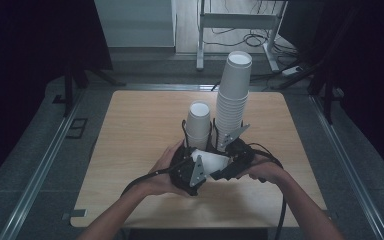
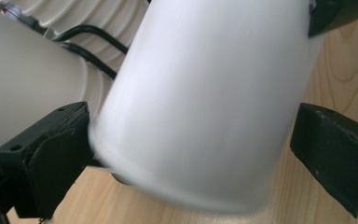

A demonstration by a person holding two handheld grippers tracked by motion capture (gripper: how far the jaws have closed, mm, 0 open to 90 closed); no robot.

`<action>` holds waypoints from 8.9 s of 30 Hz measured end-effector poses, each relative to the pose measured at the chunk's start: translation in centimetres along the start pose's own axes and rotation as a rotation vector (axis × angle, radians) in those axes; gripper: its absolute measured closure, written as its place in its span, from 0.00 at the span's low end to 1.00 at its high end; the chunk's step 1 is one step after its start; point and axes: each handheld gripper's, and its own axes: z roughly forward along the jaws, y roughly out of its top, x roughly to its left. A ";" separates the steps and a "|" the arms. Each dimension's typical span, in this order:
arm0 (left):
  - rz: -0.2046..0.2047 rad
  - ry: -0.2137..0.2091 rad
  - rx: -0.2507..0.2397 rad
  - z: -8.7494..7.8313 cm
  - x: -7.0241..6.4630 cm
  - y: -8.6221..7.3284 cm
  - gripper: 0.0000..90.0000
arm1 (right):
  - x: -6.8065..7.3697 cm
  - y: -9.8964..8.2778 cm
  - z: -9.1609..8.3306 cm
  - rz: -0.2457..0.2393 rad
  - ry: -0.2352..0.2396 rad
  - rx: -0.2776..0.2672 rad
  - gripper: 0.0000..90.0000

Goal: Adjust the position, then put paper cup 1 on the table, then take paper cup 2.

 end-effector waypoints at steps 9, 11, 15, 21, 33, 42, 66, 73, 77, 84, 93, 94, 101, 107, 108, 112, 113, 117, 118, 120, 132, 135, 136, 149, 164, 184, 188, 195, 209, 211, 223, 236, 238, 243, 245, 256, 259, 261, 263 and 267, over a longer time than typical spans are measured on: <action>-0.196 -0.067 -0.042 -0.9 0.8 -2.5 0.02 | 0.6 -2.3 -0.5 0.031 -0.026 -0.223 0.25; -0.234 -0.080 -0.052 -0.9 0.9 -3.0 0.03 | 0.7 -2.7 -0.4 0.034 -0.026 -0.255 0.25; -0.326 -0.116 -0.088 -1.1 1.2 -3.9 0.04 | 0.9 -3.5 0.0 0.048 -0.033 -0.334 0.25; -0.452 -0.167 -0.141 -1.3 1.5 -5.0 0.06 | 1.0 -4.3 0.3 0.053 -0.021 -0.449 0.25; -0.661 -0.288 -0.262 -1.1 2.1 -6.2 0.07 | 1.2 -6.2 2.1 0.070 -0.067 -0.668 0.24; -0.767 -0.375 -0.357 -0.9 2.3 -6.2 0.07 | 1.9 -6.3 3.0 0.045 -0.068 -0.768 0.24; -0.978 -0.543 -0.600 0.5 3.5 -4.9 0.06 | 2.4 -6.5 4.6 0.045 0.021 -0.829 0.25; -0.983 -0.548 -0.613 1.0 3.4 -4.6 0.12 | 2.3 -6.4 4.9 0.046 0.017 -0.821 0.25; -0.977 -0.541 -0.619 1.2 3.3 -4.6 0.14 | 2.2 -6.4 4.9 0.048 0.014 -0.811 0.24; -0.945 -0.527 -0.626 1.1 3.2 -4.6 0.15 | 2.1 -6.4 4.8 0.045 0.018 -0.786 0.23; -0.889 -0.444 -0.604 -0.2 3.6 -5.1 0.15 | 2.0 -6.4 4.5 0.060 -0.015 -0.739 0.12; -0.877 -0.428 -0.592 -0.4 3.6 -5.1 0.15 | 2.0 -6.5 4.5 0.062 -0.019 -0.739 0.12; -0.831 -0.343 -0.545 -2.1 3.9 -5.8 0.15 | 2.2 -6.9 3.9 0.065 -0.042 -0.740 0.12; -0.832 -0.270 -0.509 -3.4 4.2 -7.1 0.15 | 2.6 -7.4 3.6 0.058 -0.098 -0.732 0.14; -0.830 -0.256 -0.500 -3.6 4.2 -7.3 0.15 | 2.6 -7.5 3.6 0.056 -0.109 -0.730 0.15; -0.817 -0.194 -0.457 -4.2 4.2 -8.0 0.15 | 2.8 -7.6 3.5 0.050 -0.152 -0.712 0.16; -0.817 -0.182 -0.448 -4.3 4.2 -8.2 0.15 | 2.8 -7.7 3.5 0.049 -0.160 -0.708 0.16; -0.803 -0.119 -0.392 -4.6 4.2 -9.2 0.15 | 2.7 -7.9 3.2 0.051 -0.181 -0.708 0.17; -0.797 -0.094 -0.374 -4.7 4.2 -9.4 0.15 | 2.7 -8.0 3.2 0.054 -0.184 -0.708 0.17; -0.794 -0.063 -0.350 -4.8 4.2 -10.0 0.15 | 2.7 -8.2 3.0 0.058 -0.189 -0.711 0.18; -0.786 0.072 -0.219 -4.4 4.1 -11.6 0.14 | 2.4 -8.5 3.2 0.070 -0.218 -0.693 0.19; -0.780 0.096 -0.194 -4.3 4.0 -11.8 0.14 | 2.4 -8.6 3.2 0.072 -0.224 -0.686 0.19; -0.779 0.103 -0.187 -4.2 4.0 -11.9 0.14 | 2.3 -8.6 3.2 0.075 -0.225 -0.685 0.19; -0.782 0.117 -0.175 -3.8 3.5 -11.9 0.14 | 2.2 -8.7 3.3 0.080 -0.220 -0.681 0.20; -0.755 0.154 -0.096 -2.7 2.7 -12.2 0.12 | 2.2 -8.7 3.3 0.076 -0.220 -0.680 0.20; -0.735 0.181 -0.016 -1.9 2.0 -12.4 0.00 | 2.2 -8.9 2.9 0.074 -0.223 -0.687 0.20; -0.712 0.187 -0.028 -2.6 1.6 -12.4 0.00 | 2.2 -8.9 2.8 0.074 -0.224 -0.690 0.20; -0.720 0.159 -0.057 -4.9 1.2 -13.1 0.00 | 2.2 -9.0 2.5 0.074 -0.227 -0.701 0.20; -0.724 0.183 -0.190 -8.6 1.7 -10.8 0.08 | 2.2 -9.1 2.1 0.077 -0.236 -0.715 0.20; -0.720 0.167 -0.221 -8.8 2.0 -9.7 0.09 | 2.2 -9.1 2.0 0.078 -0.236 -0.718 0.20; -0.668 0.111 -0.294 -6.8 4.3 -3.3 0.10 | 2.2 -9.2 1.5 0.073 -0.242 -0.725 0.20; -0.679 0.059 -0.314 -4.8 4.6 -0.7 0.10 | 2.0 -9.6 0.7 0.078 -0.287 -0.737 0.20; -0.670 0.058 -0.308 -4.7 4.6 -0.5 0.10 | 2.0 -9.6 0.4 0.078 -0.307 -0.739 0.20; -0.667 0.053 -0.314 -4.6 4.7 0.0 0.11 | 1.7 -9.2 -0.4 0.083 -0.348 -0.761 0.20; -0.667 0.050 -0.319 -4.5 4.8 0.3 0.11 | 1.6 -9.0 -0.7 0.080 -0.367 -0.769 0.20; -0.667 0.049 -0.321 -4.1 5.9 2.0 0.13 | 0.5 -8.0 -1.6 0.096 -0.454 -0.776 0.19; -0.666 0.044 -0.329 -4.2 6.4 2.7 0.13 | 0.1 -7.6 -1.8 0.101 -0.478 -0.773 0.17; -0.663 0.040 -0.338 -4.2 6.8 3.3 0.13 | -0.4 -7.3 -2.0 0.104 -0.498 -0.763 0.16; -0.664 0.032 -0.353 -4.4 7.2 4.1 0.13 | -1.1 -6.7 -2.4 0.110 -0.520 -0.764 0.16; -0.665 0.023 -0.373 -4.8 8.3 5.6 0.13 | -2.3 -5.2 -3.1 0.114 -0.547 -0.763 0.15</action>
